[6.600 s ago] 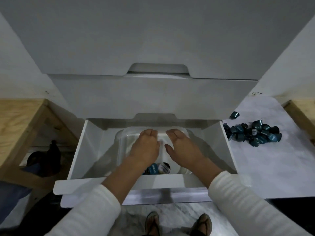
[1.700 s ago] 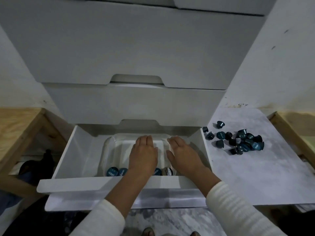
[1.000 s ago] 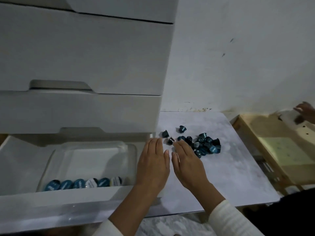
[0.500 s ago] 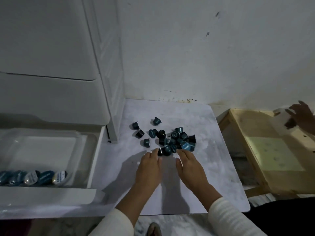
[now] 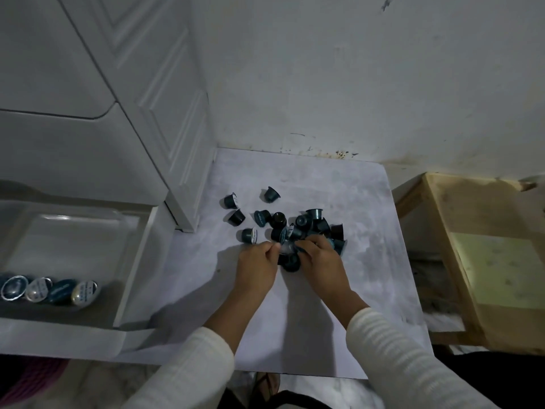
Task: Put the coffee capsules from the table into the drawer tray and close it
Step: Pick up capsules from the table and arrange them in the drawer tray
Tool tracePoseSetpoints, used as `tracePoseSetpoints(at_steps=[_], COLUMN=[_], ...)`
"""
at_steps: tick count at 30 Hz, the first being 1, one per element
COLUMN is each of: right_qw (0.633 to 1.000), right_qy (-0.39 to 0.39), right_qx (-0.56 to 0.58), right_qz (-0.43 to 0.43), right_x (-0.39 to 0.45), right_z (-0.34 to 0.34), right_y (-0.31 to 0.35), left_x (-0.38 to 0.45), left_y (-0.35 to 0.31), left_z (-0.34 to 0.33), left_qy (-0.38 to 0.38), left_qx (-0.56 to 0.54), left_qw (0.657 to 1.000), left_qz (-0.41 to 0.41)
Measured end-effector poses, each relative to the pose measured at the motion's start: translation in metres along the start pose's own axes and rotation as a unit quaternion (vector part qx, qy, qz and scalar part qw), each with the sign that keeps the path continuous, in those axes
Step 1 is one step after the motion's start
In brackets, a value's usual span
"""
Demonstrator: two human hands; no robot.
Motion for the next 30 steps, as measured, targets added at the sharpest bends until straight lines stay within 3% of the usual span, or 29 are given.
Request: tracePoseSetpoints(at_steps=[10, 22, 30], right_qw=[0.991, 0.954, 0.949], right_qy=[-0.041, -0.092, -0.114], right_qx=[0.103, 0.254, 0.277], right_qz=[-0.076, -0.132, -0.099], right_x=[0.004, 0.011, 0.017], right_z=[0.008, 0.038, 0.052], right_y=[-0.007, 0.032, 0.1], left_x=[0.001, 0.004, 0.005], left_y=[0.005, -0.026, -0.024], left_z=[0.007, 0.08, 0.15], left_qy=[-0.023, -0.058, -0.042], left_qx=[-0.118, -0.178, -0.175], left_qw=[0.991, 0.982, 0.982], left_qz=[0.055, -0.013, -0.063])
Point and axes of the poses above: each hand's wrist, its own x-axis towards the middle knuckle, its own z-axis out of the back of the hand, y = z × x, the point moved 4 cm from there along x, towards the middle knuckle, and after that the axes turned 3 degrees about -x, right-handed, at the moved point
